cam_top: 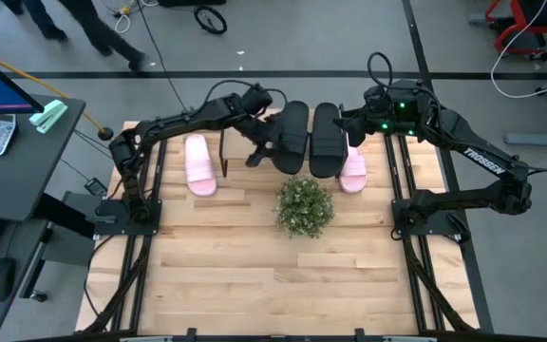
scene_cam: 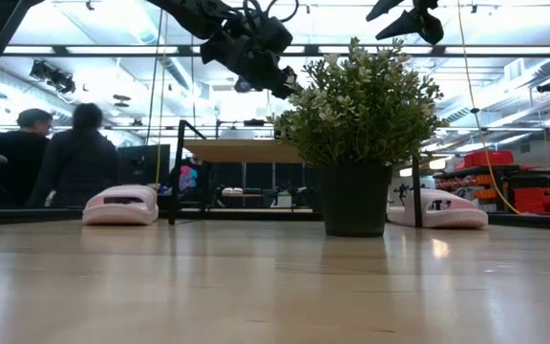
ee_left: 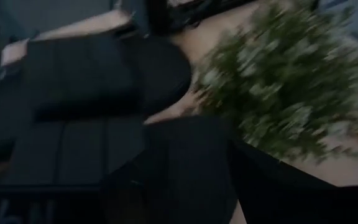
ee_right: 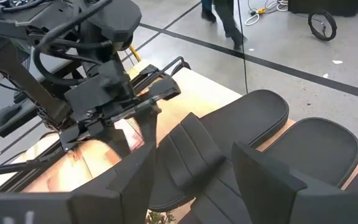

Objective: Pick and place slides into the shelf
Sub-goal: Put the black slipper on the shelf

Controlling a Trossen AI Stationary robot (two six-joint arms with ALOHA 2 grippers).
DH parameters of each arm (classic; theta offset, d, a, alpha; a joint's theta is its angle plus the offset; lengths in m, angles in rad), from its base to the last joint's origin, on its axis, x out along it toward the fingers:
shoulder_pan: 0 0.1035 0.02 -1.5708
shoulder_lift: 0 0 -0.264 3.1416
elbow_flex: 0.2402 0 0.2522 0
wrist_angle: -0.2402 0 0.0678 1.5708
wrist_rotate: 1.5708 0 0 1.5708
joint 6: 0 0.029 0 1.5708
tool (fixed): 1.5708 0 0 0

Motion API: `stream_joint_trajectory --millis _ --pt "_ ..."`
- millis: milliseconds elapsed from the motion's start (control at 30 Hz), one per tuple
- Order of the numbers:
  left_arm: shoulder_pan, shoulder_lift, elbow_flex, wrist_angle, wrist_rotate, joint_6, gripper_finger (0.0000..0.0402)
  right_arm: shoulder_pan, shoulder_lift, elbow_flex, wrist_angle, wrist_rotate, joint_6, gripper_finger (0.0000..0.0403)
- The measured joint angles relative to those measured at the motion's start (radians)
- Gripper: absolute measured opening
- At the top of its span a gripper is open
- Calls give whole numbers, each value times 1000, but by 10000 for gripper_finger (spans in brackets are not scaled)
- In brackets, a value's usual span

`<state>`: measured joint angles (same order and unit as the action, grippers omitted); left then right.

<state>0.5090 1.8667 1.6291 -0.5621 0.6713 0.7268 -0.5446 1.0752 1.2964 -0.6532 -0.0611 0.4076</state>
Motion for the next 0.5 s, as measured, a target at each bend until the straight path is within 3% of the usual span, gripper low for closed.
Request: stream_joint_trajectory --millis 233,500 --pt "65 -47 0 -21 -96 -21 150 0 0 0 -8 0 0 219" --pt "137 -85 0 -104 -113 -88 140 0 0 0 -15 0 -11 219"
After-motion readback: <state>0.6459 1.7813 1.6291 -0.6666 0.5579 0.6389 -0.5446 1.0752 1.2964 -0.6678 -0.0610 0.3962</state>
